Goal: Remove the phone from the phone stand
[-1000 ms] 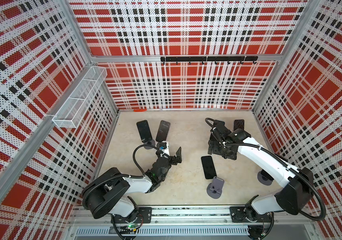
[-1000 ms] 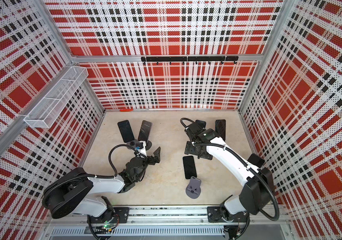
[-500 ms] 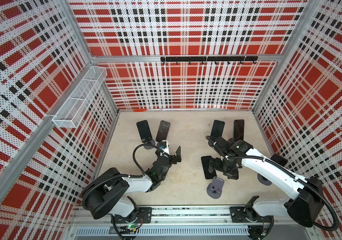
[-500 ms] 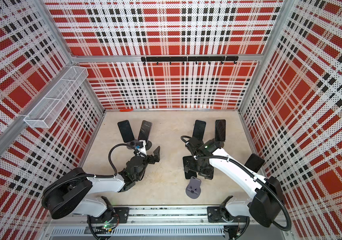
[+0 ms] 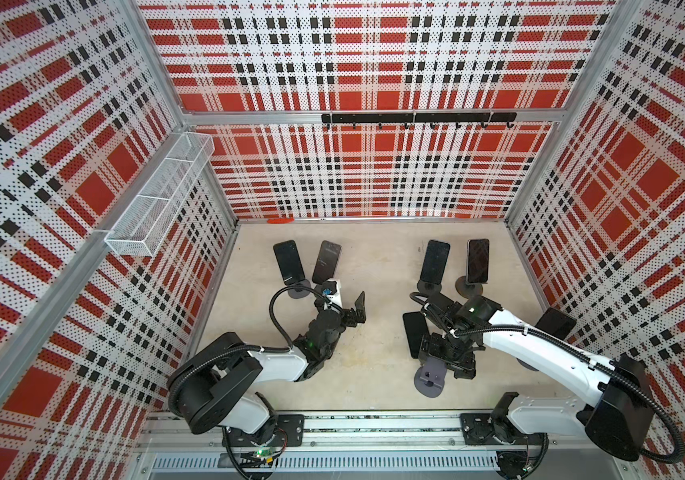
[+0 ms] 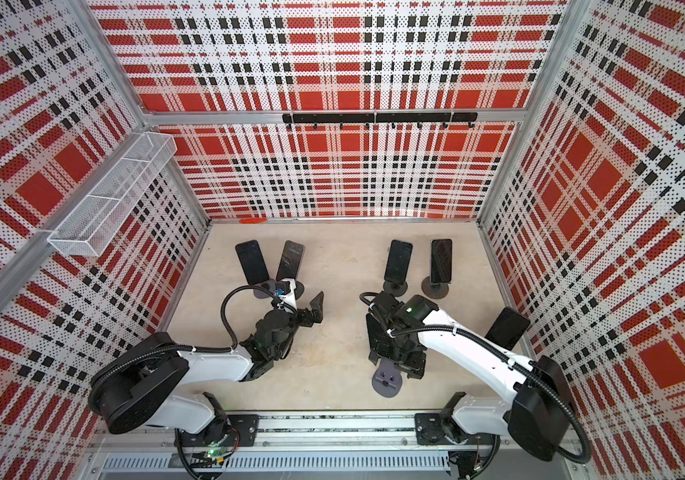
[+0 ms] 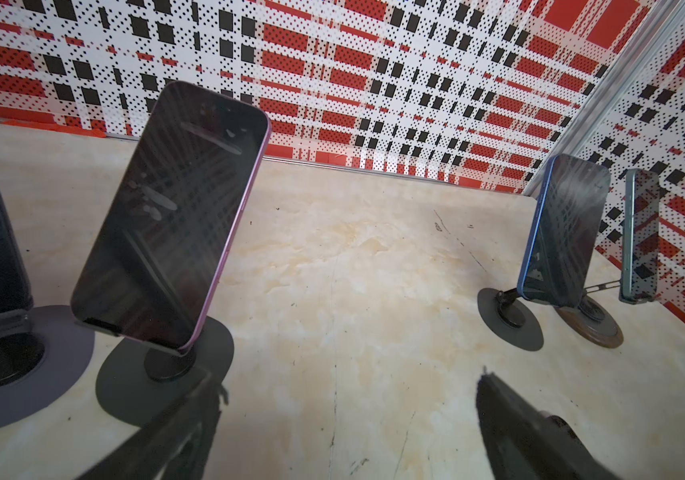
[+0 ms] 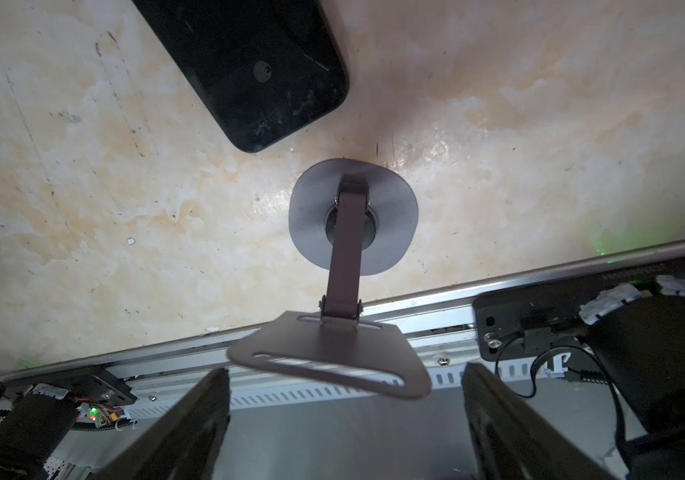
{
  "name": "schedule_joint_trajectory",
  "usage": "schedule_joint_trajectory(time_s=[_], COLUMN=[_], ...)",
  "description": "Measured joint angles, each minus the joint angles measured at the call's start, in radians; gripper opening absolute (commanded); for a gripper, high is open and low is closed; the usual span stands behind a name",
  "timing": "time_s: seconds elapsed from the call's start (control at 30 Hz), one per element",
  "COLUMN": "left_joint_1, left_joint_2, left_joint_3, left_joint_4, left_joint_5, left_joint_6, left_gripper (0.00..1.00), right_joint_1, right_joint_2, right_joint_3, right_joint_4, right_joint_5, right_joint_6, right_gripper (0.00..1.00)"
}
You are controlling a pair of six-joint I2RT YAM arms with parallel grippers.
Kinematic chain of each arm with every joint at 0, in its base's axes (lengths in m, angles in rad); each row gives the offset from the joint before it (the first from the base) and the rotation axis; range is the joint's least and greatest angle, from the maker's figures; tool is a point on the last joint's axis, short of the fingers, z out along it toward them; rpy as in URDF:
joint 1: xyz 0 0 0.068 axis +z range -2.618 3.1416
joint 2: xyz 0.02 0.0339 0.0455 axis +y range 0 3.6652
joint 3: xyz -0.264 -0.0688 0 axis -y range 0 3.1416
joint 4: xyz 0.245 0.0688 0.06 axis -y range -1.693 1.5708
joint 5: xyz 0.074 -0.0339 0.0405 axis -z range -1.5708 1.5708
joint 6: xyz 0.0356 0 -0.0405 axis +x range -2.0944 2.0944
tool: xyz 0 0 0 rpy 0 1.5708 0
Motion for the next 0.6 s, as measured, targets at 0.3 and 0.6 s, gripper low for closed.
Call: schedule_joint_trajectory(time_s=[0.3,0.6], left_joint_1=[0.0,0.0], left_joint_2=[-0.009,-0.012], left_joint_3=[0.0,0.0], left_joint_4=[-0.012,-0.024], left_joint_5=[0.003,0.014], left_joint_6=[-0.004,-0.009], left_gripper=[0.98,0.98], right_joint_1=[0.018,0.02], right_joint_2=[0.001,0.049], right_joint_3=[-0.041,-0.065], right_joint_4=[0.059,0.117], right_joint_5=[0.003,-0.01], right_joint_6=[0.113,0.105], right_gripper=[0.88,0.87])
